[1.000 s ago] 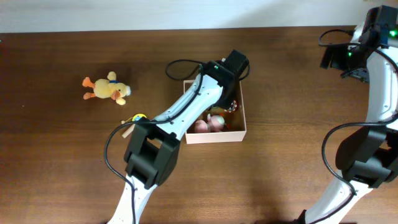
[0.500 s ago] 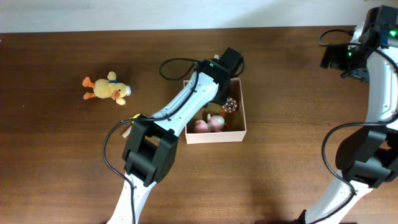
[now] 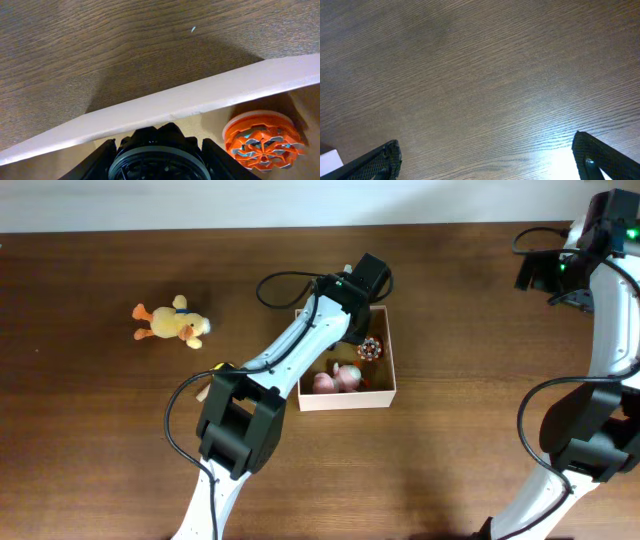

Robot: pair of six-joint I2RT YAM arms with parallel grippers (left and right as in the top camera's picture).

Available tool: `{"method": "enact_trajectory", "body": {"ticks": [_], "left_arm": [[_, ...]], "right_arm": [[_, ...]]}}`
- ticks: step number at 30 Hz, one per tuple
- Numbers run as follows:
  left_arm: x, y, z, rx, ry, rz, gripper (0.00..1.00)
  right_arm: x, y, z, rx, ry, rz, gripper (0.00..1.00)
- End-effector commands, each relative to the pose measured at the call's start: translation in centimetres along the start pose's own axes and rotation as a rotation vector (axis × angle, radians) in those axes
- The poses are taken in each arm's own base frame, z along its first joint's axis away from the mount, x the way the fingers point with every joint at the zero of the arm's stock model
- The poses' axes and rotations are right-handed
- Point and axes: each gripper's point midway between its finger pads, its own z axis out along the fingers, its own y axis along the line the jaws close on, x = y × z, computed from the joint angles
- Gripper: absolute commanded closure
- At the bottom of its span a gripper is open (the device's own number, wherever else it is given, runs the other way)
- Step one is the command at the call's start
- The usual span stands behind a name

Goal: Pack container
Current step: 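Lower the lid into the box and open the left gripper, then move the left gripper back over the yellow rattle drum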

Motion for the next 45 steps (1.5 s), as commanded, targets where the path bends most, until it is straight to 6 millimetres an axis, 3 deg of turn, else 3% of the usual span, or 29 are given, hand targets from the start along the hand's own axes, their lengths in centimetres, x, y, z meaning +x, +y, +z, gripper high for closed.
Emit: {"method": "enact_trajectory", "body": {"ticks": [1,12,19,23,34,40,45], "left_arm": [[-0.3,-0.3,-0.2,0.023,-0.002,-0.018,0.73],[-0.1,-1.0,-0.2,0.06,0.009,-0.017,0.72],[-0.1,-1.0,-0.2,0.06,0.009,-0.017,0.32],[-0.1,-1.0,-0.2,0.06,0.009,-0.017,0.22],[-0.1,-1.0,-0.4,0.06,0.009,-0.016,0.19],[-0.9,-0.5,-3.3,0.063,0.0,-0.018,0.2],[-3.0,0.2,-8.5,0.088,-0.086,-0.033,0.2]], "right_arm": [[0.2,0.3,0.5,-0.006,0.011,-0.001,0.01],[0.2,0.3,0.5,-0.006,0.011,-0.002,0.01],[0.2,0.3,0.5,-0.006,0.011,-0.001,0.01],[0.2,0.3,0.5,-0.006,0.011,-0.002,0.01],[0.2,0.3,0.5,-0.006,0.011,-0.001,0.01],[0.2,0.3,0.5,-0.006,0.011,-0.002,0.01],[0.2,0.3,0.5,-0.006,0.011,-0.001,0.01]]}}
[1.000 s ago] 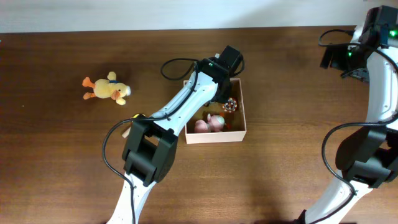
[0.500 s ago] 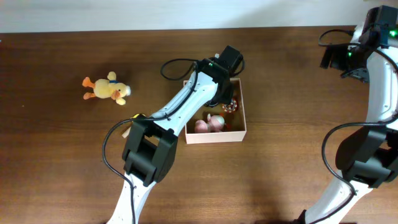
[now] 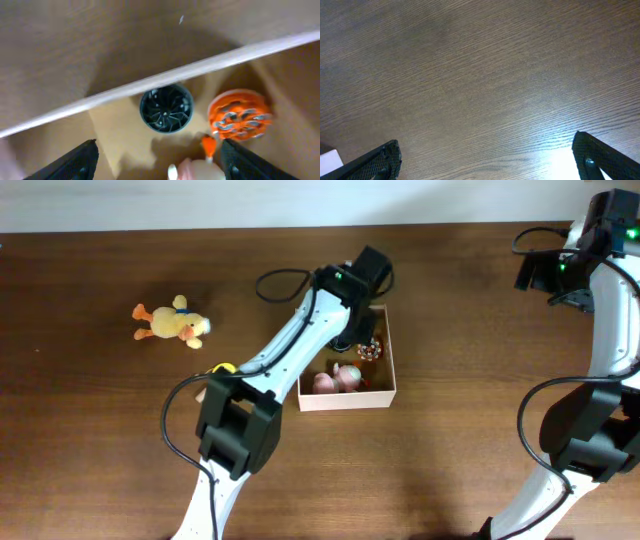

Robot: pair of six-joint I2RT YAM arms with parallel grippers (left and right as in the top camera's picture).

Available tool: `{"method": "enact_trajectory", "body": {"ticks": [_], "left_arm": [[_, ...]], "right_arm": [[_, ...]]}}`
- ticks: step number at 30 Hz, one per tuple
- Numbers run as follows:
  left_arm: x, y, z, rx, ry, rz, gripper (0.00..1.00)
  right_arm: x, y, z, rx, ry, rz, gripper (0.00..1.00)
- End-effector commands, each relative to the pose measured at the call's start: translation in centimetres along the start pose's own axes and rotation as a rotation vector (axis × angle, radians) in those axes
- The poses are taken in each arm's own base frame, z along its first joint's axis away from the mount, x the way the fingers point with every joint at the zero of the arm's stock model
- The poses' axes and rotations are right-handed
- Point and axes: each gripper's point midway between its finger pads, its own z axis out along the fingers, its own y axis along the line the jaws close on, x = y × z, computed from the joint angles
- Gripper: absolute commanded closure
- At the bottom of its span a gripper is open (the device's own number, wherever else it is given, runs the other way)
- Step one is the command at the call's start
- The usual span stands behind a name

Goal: Pack container
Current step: 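Move the left gripper back over the yellow rattle drum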

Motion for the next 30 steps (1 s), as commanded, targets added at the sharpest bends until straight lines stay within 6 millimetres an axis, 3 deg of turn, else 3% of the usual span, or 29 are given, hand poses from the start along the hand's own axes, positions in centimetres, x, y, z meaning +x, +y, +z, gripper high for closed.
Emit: {"method": "enact_trajectory", "body": {"ticks": [1,4,6,9,16,23,30], "left_arm": [[-2.9,0.3,-6.4,0.046,-0.134,-0.026,0.2],[-3.5,1.9,-10.1,0.004,-0.197,-0.041,0.19],[-3.2,4.6,-11.8,-0.09,-0.212,-0.058,0.18],[-2.2,8.1,-12.6,-0.206,-0.184,-0.078,0.16],[0.8,15.2,-12.0,-0.318,-0.016,-0.079,0.15],[3.9,17.7,-11.0,-0.134,0.168,0.155,0.14],[6.8,21.2,-9.0,0.031,0.265,0.039,0.14]], "right_arm": [[0.2,0.3,0.5,-0.006,0.011,-0.002,0.01],[0.2,0.3,0.5,-0.006,0.011,-0.002,0.01],[0.2,0.2,0.5,-0.006,0.012,-0.002,0.01],[0.2,0.2,0.5,-0.006,0.012,-0.002,0.01],[0.2,0.2,0.5,-0.006,0.012,-0.002,0.01],[0.2,0.3,0.5,-0.006,0.011,-0.002,0.01],[0.2,0.2,0.5,-0.006,0.012,-0.002,0.01]]}}
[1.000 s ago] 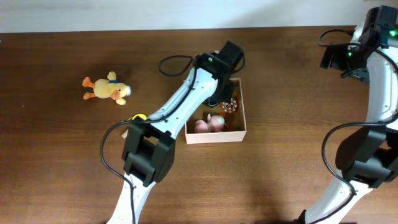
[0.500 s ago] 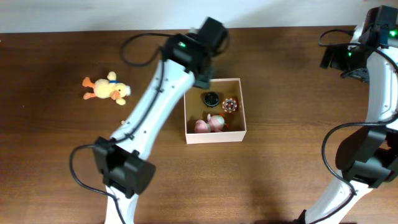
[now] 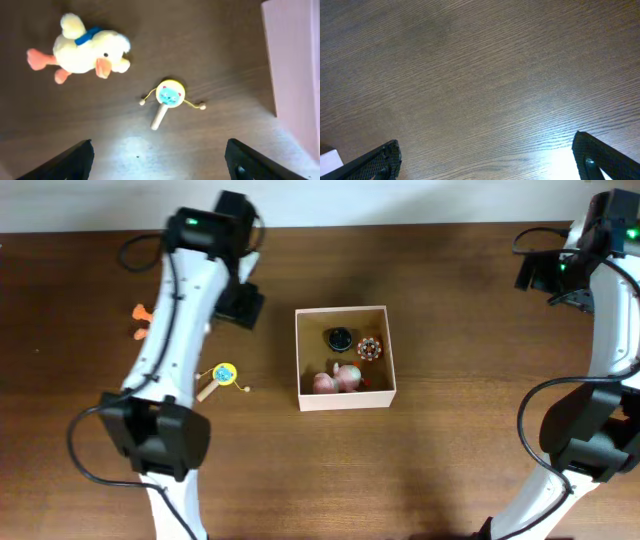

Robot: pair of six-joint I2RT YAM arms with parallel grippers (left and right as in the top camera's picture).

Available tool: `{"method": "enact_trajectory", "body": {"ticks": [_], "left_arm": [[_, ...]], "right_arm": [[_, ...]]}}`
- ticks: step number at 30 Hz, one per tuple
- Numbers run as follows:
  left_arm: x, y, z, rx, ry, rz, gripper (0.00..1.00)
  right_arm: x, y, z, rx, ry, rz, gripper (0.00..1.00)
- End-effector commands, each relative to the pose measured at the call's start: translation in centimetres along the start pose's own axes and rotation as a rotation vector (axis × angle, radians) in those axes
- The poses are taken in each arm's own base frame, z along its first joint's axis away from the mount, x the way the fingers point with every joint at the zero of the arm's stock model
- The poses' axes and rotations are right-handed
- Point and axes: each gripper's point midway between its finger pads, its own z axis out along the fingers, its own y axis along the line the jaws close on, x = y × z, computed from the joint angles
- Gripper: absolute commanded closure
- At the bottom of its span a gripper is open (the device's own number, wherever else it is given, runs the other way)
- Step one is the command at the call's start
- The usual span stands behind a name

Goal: Pack container
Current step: 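Move the left gripper back over the yellow rattle drum, then lower the left gripper and grasp the rattle by its handle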

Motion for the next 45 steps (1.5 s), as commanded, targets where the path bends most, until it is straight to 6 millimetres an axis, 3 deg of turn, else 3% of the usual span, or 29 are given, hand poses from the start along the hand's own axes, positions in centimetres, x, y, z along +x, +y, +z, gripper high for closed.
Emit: {"method": "enact_trajectory", "body": {"ticks": [1,6,21,33,45], "left_arm": [[1.4,0.4,1.6,0.147,0.039,0.004,0.14],[3.5,1.3,5.2,0.167,0.135,-0.01,0.14],[9.4,-1.3,12.6,0.229,0.34,0.101,0.13],[11.3,-2.4,16.3,0.25,0.35,0.19,0.13],[10.7,-2.5,19.1,0.217,0.277,0.195,0.13]], "right_arm": [[0.2,0.3,0.5,-0.006,0.011,-0.002,0.01],[0.2,0.3,0.5,-0.006,0.011,-0.002,0.01],[0.2,0.3,0.5,-0.006,0.011,-0.002,0.01],[0.2,0.3,0.5,-0.006,0.011,-0.002,0.01],[0.2,0.2,0.5,-0.006,0.011,-0.002,0.01]]}}
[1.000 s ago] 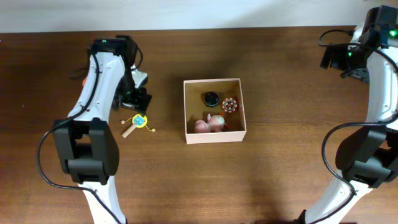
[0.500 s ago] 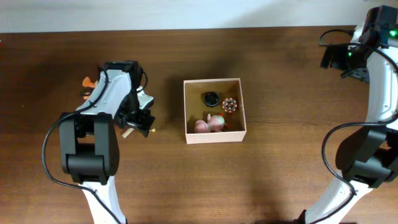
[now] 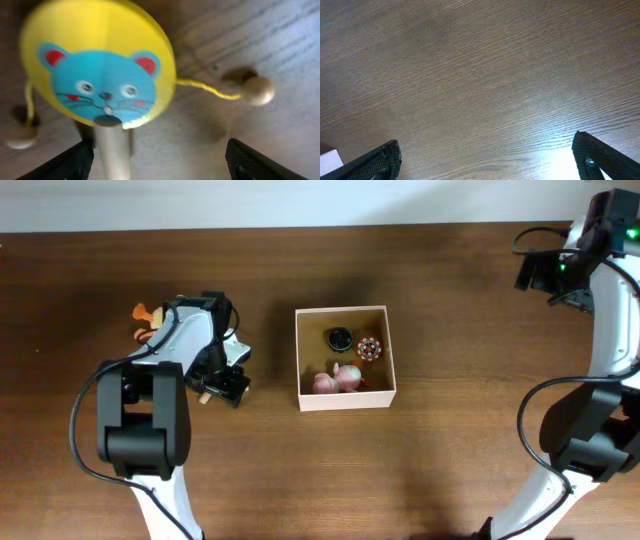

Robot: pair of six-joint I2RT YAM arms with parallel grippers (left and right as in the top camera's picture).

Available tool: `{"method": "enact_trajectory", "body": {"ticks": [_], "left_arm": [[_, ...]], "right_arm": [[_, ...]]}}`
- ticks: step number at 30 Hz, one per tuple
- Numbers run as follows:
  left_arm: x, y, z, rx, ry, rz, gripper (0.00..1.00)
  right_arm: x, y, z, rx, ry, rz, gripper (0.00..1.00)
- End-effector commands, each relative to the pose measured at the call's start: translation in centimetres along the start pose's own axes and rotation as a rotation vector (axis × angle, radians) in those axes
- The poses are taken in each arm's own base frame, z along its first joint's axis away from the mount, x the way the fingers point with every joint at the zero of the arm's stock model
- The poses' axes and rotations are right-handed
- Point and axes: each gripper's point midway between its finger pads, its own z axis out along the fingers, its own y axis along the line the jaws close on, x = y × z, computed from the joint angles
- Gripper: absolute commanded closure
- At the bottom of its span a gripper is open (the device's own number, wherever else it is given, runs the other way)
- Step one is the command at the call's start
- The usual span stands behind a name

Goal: Pack container
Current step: 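Lower the left gripper and grasp the rattle by its handle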

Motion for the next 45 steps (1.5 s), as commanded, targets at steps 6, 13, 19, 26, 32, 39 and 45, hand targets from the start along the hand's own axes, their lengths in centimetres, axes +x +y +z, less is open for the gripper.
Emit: {"method": "enact_trajectory", "body": {"ticks": [6,13,19,26,32,39,45], "left_arm": [[-1.9,0.4,0.8,-0.012,-0.083,0.02,0.38],[-2.1,0.5,0.8,-0.012,-0.089,-0.023,0.53],[-1.0,0.0,0.9,0.006,-0.045,-0.069,0.58],[0.5,-0.5,0.9,0.027,0.017,-0.065,0.53],[0.4,-0.5,0.9,0.025,0.012,-0.065,0.58],[0.2,-0.4,0.9,0.023,0.003,-0.066,0.73],[0.5,-0.5,0.9,0.028,0.016,-0.068,0.88]], "right_arm": [[0.2,0.3,0.5,-0.006,0.011,-0.002,0.01],[0.2,0.3,0.5,-0.006,0.011,-0.001,0.01],[0.2,0.3,0.5,-0.006,0.011,-0.001,0.01],[0.2,0.3,0.5,-0.006,0.011,-0.002,0.01],[0.2,0.3,0.5,-0.006,0.011,-0.001,0.01],[0.2,0.3,0.5,-0.006,0.011,-0.002,0.01],[0.2,0.3,0.5,-0.006,0.011,-0.002,0.01]]}}
